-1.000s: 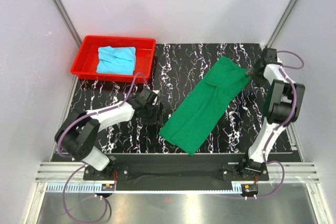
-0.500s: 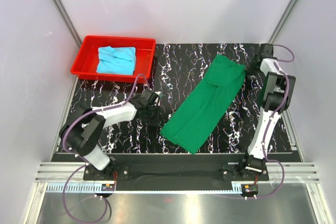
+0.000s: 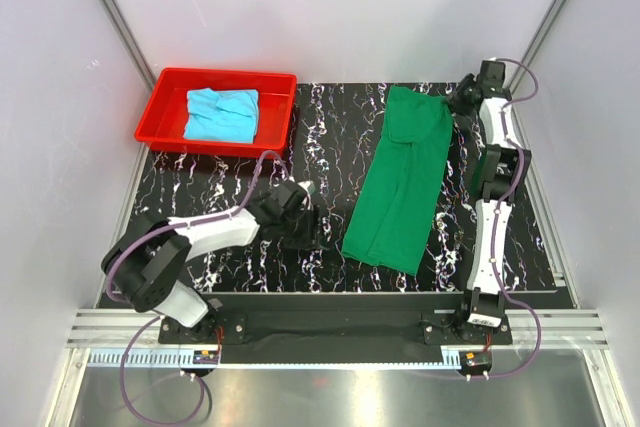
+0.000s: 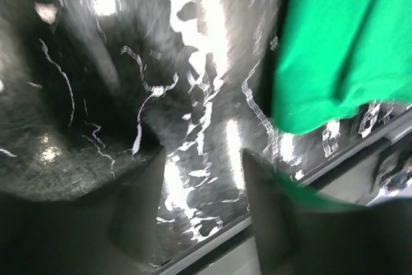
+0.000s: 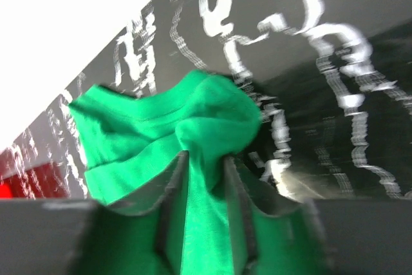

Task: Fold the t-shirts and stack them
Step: Fold the tshirt

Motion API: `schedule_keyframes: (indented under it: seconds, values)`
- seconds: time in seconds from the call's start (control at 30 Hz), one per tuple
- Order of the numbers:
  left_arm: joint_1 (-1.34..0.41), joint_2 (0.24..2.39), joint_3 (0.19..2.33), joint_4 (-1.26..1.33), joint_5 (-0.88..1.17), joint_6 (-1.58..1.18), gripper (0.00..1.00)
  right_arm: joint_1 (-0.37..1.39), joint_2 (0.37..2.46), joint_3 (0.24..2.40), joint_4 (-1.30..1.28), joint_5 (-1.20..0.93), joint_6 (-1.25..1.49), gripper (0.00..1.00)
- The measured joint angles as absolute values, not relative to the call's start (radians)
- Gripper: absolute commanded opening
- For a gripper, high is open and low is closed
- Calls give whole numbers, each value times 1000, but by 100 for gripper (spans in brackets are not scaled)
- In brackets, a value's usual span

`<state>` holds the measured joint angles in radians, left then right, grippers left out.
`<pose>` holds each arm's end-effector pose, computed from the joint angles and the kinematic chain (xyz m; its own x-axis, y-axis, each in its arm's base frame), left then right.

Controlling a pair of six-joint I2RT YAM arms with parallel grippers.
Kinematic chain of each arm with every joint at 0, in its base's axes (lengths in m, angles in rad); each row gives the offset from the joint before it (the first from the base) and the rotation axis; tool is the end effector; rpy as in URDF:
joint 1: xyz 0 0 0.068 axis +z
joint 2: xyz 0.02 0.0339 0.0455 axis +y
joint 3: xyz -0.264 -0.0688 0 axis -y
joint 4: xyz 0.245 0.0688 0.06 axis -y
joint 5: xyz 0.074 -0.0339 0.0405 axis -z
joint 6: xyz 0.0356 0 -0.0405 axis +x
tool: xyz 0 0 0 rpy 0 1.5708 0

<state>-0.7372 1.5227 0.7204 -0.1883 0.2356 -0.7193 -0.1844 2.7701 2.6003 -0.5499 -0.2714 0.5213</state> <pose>0.2019 -0.1946 0.1519 -0.9589 0.0053 -0.2838 0.1550 0.8473 -0.5080 0.5906 -0.1005 0.1557 -0.5726 0.5949 -0.5641 0.3040 0.7931 0.5277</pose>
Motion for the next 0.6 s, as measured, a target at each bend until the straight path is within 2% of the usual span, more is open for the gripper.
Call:
schedule_keyframes:
  seconds: [0.07,0.2,0.23,0.27,0.37,0.5,0.6]
  values:
    - [-737,1510,736,-194,235,-709,73,-174,2770,2600,-555,-274,525,52]
    - [-733,1537,824,-217,247,-666,72,-166,2732,2549,-609,-244,511,63]
    - [-733,1555,855,-220,252,-653,71,-167,2691,2485,-628,-226,506,66]
    - [-733,1575,886,-220,257,-641,69,-168,2629,2395,-639,-206,502,73]
    - [-733,1636,942,-214,277,-610,67,-167,2411,2110,-688,-137,491,78]
    - [-733,1693,947,-218,298,-591,65,-162,2031,1709,-709,-89,483,82]
    - [-734,1720,946,-214,324,-592,64,-141,1745,1452,-700,-68,474,81]
